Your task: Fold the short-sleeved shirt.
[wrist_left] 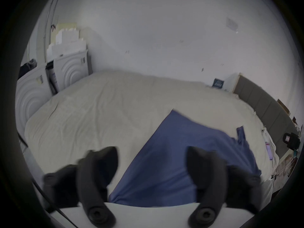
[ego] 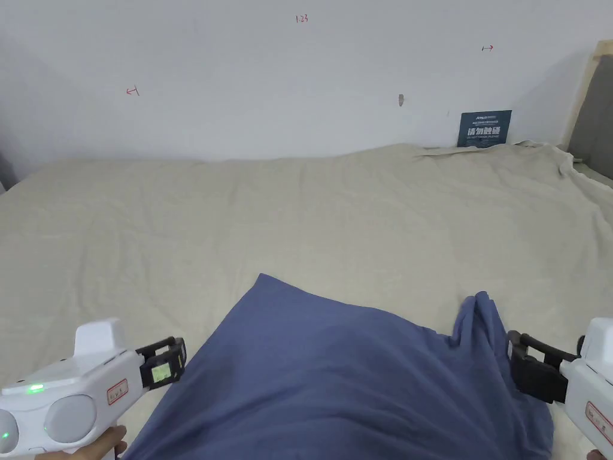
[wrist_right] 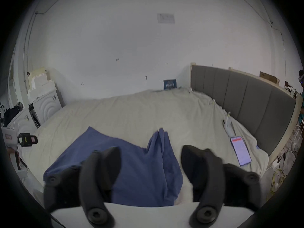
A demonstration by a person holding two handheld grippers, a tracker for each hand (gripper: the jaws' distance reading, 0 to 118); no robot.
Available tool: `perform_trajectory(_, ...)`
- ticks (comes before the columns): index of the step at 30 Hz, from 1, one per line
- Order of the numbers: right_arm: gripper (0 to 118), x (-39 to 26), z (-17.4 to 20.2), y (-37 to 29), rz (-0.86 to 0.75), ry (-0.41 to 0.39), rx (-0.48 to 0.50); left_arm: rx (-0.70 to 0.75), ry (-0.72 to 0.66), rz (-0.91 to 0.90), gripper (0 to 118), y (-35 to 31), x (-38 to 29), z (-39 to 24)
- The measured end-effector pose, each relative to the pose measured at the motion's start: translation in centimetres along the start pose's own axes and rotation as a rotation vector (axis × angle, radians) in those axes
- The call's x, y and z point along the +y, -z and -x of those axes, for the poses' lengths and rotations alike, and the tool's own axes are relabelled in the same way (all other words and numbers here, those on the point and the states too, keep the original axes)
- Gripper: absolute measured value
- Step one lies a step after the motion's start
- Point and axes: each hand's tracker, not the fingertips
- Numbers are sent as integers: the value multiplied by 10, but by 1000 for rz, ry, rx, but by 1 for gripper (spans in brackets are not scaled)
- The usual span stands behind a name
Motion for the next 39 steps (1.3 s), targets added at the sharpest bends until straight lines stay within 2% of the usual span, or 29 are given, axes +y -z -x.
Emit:
perform_trajectory(1,8,2,0,-2,-8,-2,1,-30,14,-31,14,0,6,-7)
perform_trajectory(3,2,6,2,-3,-35,-7,-1,-76,38,-48,11,6,15,-21)
perform_trajectory(4,1,7,2,-3,-48,-12,-5,-104,41,-52,9,10,19,-27)
perform_trajectory(5,1,8,1,-3,-62,-22,-8,-109,39,-51,0,16,23,-31)
perform_trajectory(12,0,15,-12,20,-79,-17,-3,-175,88,-2,0,85,49,-67)
perform_trajectory(18,0,18,-28,53,-51,5,-21,-194,174,131,0,183,79,-88)
perform_trajectory(23,0,18,-34,82,-17,6,-33,-190,190,252,0,266,97,-93)
perform_trajectory(25,0,17,-35,93,0,-2,-39,-176,201,265,17,295,99,-93)
perform_trajectory(26,0,16,-35,98,4,-4,-39,-185,200,293,31,306,100,-93)
perform_trajectory(27,0,16,-34,103,11,-5,-41,-181,182,333,53,320,101,-92)
perform_trajectory(28,0,15,-34,107,21,-2,-41,-176,171,379,70,334,102,-92)
perform_trajectory(30,0,12,-36,116,31,-2,-43,-155,183,414,89,354,99,-96)
perform_trajectory(37,0,1,-41,128,68,4,-63,-46,233,513,89,408,74,-102)
perform_trajectory(39,0,-2,-42,129,81,2,-71,-45,221,517,82,410,69,-102)
